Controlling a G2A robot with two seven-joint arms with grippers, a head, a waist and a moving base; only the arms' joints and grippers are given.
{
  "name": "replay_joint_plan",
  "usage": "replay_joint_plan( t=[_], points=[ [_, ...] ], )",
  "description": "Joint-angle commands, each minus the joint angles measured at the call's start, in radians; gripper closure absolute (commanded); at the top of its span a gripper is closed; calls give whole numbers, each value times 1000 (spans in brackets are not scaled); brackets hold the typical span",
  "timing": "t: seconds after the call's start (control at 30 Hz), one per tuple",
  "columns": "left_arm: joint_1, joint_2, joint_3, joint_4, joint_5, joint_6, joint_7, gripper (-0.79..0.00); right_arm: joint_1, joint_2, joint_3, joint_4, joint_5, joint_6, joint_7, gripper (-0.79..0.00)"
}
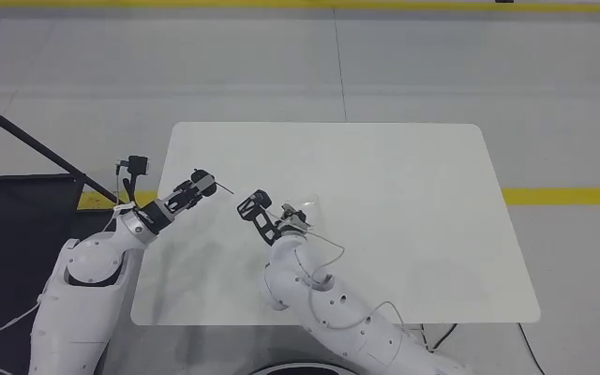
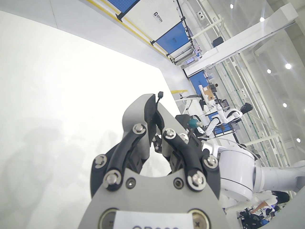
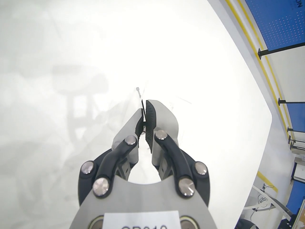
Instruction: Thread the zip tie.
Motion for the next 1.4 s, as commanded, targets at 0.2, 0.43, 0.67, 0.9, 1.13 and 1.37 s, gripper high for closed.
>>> replay_joint_plan(
  t=[0.2, 0.43, 0.67, 0.9, 1.13, 1.37],
  points=[
    [-31, 3, 44, -2, 33, -2, -42, 0, -181, 41, 115, -241, -91, -22, -141, 0],
    [-107, 9, 110, 36, -18, -25, -213, 0, -423, 99, 246, -516, -128, -155, -390, 0],
    [-186, 9, 198, 66, 15, -47, -298, 0, -635, 145, 362, -686, -85, -290, -689, 0],
    [-217, 7, 249, 66, 40, -106, -331, 0, -691, 151, 402, -714, -36, -267, -744, 0],
    [-204, 7, 262, 50, 65, -100, -313, 0, -691, 151, 402, -714, -36, -267, -744, 0],
    [-254, 8, 333, 70, 26, -139, -410, 0, -693, 163, 414, -712, -50, -327, -927, 0]
  ],
)
